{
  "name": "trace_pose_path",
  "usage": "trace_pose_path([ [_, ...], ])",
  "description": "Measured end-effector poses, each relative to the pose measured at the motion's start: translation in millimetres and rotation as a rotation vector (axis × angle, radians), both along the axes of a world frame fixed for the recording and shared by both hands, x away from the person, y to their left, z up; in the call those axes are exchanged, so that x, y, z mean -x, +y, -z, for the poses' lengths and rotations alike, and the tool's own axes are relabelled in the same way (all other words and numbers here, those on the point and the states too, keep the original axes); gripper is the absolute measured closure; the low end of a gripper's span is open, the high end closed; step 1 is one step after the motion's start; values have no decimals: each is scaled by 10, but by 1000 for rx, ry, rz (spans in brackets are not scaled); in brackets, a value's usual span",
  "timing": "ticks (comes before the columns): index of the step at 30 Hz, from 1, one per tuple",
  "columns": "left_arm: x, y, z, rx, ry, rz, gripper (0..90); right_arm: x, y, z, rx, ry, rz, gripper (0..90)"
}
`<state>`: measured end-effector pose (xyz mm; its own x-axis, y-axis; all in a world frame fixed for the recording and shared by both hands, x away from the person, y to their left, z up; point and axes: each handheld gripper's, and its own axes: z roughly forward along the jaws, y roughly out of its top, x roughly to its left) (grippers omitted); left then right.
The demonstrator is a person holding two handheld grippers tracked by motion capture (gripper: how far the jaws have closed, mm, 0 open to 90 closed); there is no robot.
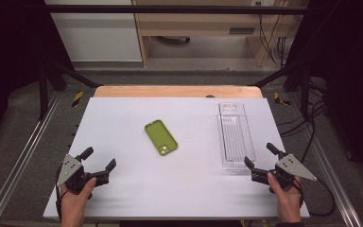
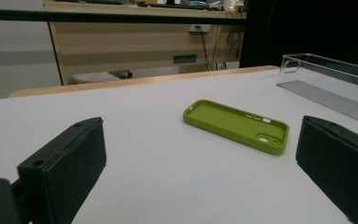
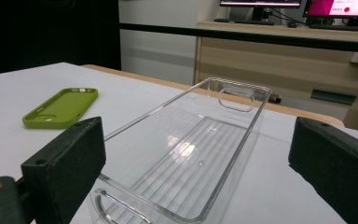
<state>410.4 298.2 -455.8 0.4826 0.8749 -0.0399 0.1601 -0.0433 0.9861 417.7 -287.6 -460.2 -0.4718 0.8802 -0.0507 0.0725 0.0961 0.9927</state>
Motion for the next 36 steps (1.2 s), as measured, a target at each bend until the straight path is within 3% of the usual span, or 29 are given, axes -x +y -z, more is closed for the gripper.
trace_pose_path([
  [5,-20,-154,-6,3,34,32,12,22,-29,22,16,4,9,43],
  [7,-61,-282,-40,-34,42,61,13,40,-50,11,16,-2,19,43],
  [13,-189,-501,-121,-49,62,121,15,54,-80,-5,9,-10,45,42],
  [14,-251,-589,-158,-80,67,143,15,46,-90,6,15,-9,50,41],
  [20,-423,-848,-243,-118,85,199,16,49,-70,6,23,-9,52,41],
  [36,-935,-1309,-324,-221,203,248,28,38,-60,41,46,9,62,45],
])
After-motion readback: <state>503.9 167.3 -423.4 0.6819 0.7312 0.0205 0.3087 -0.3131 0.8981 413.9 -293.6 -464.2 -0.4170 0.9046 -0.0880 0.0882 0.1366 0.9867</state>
